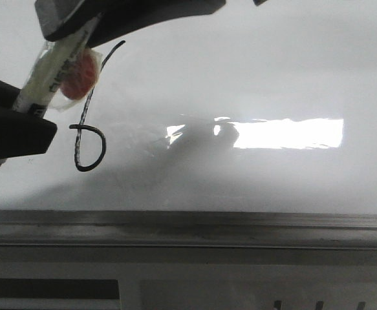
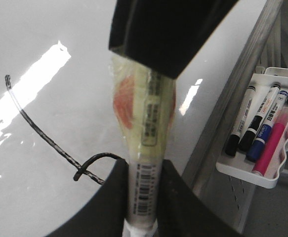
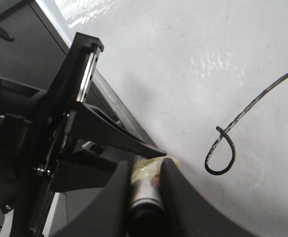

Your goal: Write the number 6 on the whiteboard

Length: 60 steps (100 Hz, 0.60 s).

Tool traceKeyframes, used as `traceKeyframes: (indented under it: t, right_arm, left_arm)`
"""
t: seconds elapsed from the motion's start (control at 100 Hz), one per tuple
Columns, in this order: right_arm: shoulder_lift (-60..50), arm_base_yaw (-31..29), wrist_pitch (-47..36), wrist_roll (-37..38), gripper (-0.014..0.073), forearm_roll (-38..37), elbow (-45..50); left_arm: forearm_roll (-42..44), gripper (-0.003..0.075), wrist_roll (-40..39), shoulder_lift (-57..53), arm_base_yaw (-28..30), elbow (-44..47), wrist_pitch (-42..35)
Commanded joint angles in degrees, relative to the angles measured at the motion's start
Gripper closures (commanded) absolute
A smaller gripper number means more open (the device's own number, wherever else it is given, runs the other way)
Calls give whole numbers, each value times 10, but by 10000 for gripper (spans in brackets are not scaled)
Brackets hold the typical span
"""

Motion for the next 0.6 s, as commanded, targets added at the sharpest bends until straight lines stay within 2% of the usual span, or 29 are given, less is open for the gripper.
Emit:
traceKeyframes:
  t: [0.0,0.07,0.14,0.24,0.39,0.59]
  right_arm:
    - [-19,1,-35,-5,355,3,-16]
    - [-19,1,-46,-5,191,3,-16]
    - [-19,0,-63,-5,118,3,-16]
    - [-19,0,-76,-5,117,3,-16]
    - [-19,0,-78,-5,117,3,-16]
    - [-19,0,-78,-5,117,3,-16]
  left_arm:
    - [-9,741,-8,-2,2,-16,-44]
    - [-11,741,-8,-2,2,-16,-44]
    - [-40,741,-13,-2,2,-16,-44]
    - [-168,741,-13,-2,2,-21,-40]
    - [-403,741,-13,0,14,-33,-9]
    - [-499,741,-13,0,79,-34,22]
